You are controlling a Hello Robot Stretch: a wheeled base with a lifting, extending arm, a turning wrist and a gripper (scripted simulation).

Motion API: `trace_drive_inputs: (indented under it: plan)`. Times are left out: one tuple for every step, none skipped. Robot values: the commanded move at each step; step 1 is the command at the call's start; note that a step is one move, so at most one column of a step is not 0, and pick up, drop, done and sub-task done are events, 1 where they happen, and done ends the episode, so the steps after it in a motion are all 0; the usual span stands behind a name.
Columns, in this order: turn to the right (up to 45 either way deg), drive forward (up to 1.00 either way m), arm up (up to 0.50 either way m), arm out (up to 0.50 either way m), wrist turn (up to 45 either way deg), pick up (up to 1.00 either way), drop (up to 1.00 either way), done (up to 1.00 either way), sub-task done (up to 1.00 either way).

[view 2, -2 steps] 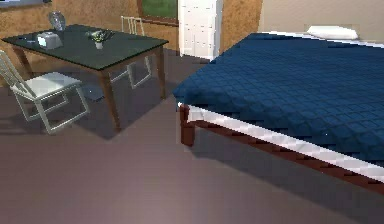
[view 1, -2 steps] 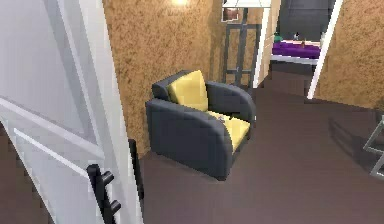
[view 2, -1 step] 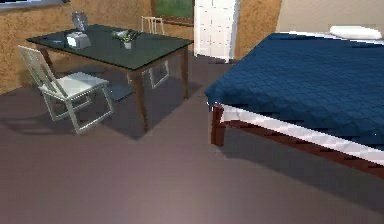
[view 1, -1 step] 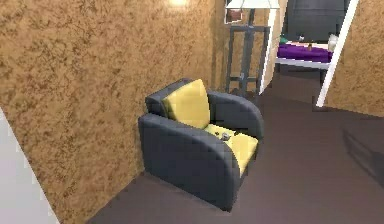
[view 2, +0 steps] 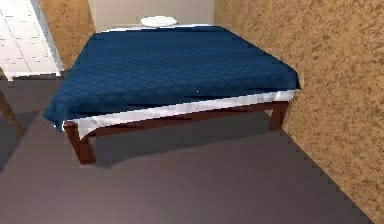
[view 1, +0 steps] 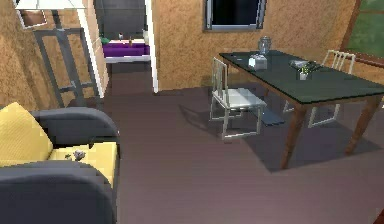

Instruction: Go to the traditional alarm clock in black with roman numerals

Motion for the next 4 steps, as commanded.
trace_drive_inputs:
  plan:
    - [6.0,0.0,0.0,0.0,0.0,0.0,0.0,0.0,0.0]
    - [0.0,0.8,0.0,0.0,0.0,0.0,0.0,0.0,0.0]
    - [-27.0,0.0,0.0,0.0,0.0,0.0,0.0,0.0,0.0]
    - [0.0,1.0,0.0,0.0,0.0,0.0,0.0,0.0,0.0]
